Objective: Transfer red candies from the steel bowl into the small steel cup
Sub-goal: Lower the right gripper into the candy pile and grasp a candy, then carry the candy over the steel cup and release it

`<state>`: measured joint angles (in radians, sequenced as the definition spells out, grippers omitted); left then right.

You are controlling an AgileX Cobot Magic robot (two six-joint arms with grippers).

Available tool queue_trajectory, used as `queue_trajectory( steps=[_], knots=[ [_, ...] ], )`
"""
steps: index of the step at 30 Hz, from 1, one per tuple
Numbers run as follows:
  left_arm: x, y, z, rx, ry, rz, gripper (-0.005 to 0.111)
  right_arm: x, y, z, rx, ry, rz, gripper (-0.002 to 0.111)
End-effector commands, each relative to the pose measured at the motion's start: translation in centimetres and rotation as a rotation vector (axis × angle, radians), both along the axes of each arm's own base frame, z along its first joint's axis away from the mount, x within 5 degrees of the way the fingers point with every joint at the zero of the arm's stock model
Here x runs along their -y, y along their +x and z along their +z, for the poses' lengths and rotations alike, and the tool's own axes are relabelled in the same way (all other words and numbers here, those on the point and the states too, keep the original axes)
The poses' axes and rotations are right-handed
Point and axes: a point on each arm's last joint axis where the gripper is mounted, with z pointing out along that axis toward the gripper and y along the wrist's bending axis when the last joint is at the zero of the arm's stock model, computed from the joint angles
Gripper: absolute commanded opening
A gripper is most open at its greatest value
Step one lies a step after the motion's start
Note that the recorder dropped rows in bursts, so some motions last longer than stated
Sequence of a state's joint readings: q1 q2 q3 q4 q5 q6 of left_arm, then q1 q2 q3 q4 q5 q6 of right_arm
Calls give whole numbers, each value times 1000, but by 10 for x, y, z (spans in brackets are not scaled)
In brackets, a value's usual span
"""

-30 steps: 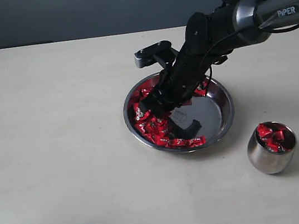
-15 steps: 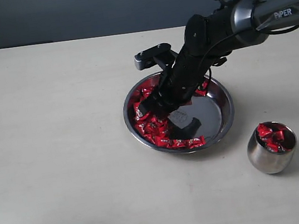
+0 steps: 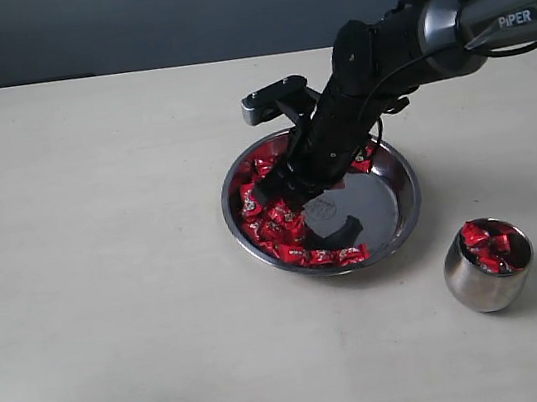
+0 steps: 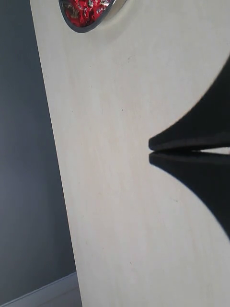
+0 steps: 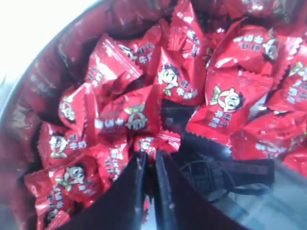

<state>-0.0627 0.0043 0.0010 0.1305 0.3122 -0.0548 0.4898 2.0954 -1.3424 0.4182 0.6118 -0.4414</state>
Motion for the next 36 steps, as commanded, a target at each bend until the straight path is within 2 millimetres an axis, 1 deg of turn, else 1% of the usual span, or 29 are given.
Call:
queue_trajectory(
  steps=[1,6,9,13,16,18,22,23,27,31,36],
  knots=[
    [0,0,1,11,-4,-7,0,2,-2,25,39,4,22,6],
    [0,0,1,11,-4,-7,0,6,-8,45,44,-3,25,6],
    [0,0,1,11,-4,-7,0,10,-10,51,51,-32,1,6],
    [0,0,1,11,-4,-7,0,24,-20,55,42,-112,-37,6],
    [0,0,1,11,-4,-7,0,35,-35,60,59,-139,-63,6],
    [0,0,1,11,-4,-7,0,42,-46,68,88,-128,-78,6],
    [0,0,1,11,-4,-7,0,57,-72,86,141,-101,-102,6],
    [0,0,1,11,-4,-7,0,62,-79,93,165,-99,-114,6],
    [0,0,1,11,-4,-7,0,80,-98,109,224,-124,-186,6],
    [0,0,1,11,-4,-7,0,99,-117,115,246,-172,-262,6],
    [0,0,1,11,-4,-7,0,110,-136,105,216,-201,-284,3]
  ],
)
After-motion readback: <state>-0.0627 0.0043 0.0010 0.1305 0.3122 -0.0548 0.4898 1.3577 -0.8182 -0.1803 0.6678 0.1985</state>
